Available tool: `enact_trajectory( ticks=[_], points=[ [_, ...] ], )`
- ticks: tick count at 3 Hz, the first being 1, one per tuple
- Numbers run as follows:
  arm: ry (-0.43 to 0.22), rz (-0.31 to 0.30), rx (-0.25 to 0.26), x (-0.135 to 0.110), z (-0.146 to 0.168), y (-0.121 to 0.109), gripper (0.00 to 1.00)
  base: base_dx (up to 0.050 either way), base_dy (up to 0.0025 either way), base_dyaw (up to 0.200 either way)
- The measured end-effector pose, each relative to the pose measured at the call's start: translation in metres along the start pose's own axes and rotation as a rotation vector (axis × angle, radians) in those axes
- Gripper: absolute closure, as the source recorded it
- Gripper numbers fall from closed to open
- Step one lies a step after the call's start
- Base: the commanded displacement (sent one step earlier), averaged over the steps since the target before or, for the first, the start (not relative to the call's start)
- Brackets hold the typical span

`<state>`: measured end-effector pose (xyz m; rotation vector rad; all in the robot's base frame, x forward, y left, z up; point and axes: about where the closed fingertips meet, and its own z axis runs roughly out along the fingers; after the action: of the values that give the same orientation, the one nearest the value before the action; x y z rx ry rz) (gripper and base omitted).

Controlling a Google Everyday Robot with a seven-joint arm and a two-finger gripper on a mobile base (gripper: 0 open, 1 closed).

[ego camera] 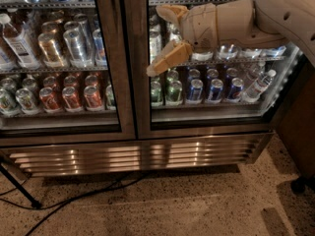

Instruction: Open right fridge door

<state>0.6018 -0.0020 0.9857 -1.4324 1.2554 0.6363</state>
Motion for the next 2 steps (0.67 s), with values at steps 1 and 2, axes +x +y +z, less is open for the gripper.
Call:
enact_trajectory(
  ticks=[1, 2],
  points=[
    [-0.047, -0.059, -0.022, -0.006, 0.018, -0.018, 0.0, 0.0, 0.0, 0.0],
    [-0.08, -0.096, -0.047, -0.011, 0.032, -0.033, 0.0, 0.0, 0.0, 0.0]
  ],
)
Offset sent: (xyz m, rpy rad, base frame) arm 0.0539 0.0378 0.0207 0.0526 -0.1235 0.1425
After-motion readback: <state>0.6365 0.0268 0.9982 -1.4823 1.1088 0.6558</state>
